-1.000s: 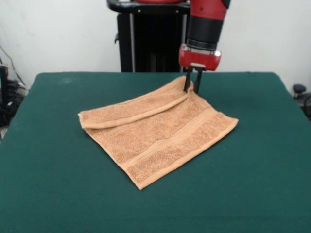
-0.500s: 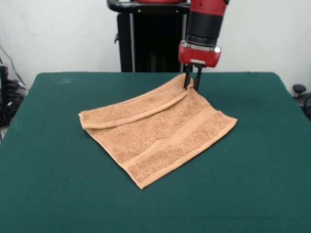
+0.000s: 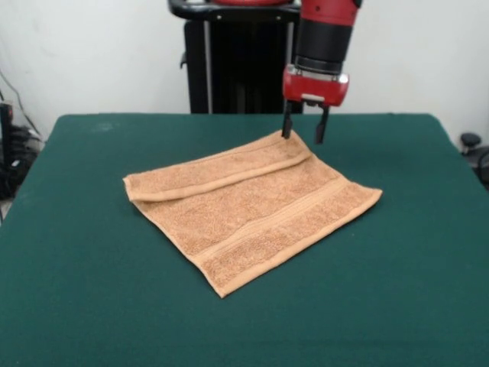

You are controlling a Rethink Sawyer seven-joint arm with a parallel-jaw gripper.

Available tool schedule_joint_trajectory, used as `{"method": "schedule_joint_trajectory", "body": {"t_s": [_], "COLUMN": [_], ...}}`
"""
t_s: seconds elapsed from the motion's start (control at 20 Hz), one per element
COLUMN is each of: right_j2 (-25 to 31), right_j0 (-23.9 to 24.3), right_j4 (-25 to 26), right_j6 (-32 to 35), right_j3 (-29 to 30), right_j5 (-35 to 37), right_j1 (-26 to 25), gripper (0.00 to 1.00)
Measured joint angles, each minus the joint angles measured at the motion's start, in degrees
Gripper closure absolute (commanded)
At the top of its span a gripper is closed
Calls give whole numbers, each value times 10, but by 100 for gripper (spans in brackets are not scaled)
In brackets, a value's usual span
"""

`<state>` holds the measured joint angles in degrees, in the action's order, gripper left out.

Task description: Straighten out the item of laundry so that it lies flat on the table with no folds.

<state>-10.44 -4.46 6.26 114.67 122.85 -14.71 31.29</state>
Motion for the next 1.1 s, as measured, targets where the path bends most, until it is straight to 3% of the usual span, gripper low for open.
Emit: {"method": "schedule_joint_trajectory", "body": {"t_s": [0.7,1.1], "right_j2": [0,0], "right_j0": [2,-4], "right_j4": [10,10], "right_j6": [0,0], "right_j3": [4,4], "right_j5": [0,0], "right_j1": [-5,-38], "gripper": [0,0]}}
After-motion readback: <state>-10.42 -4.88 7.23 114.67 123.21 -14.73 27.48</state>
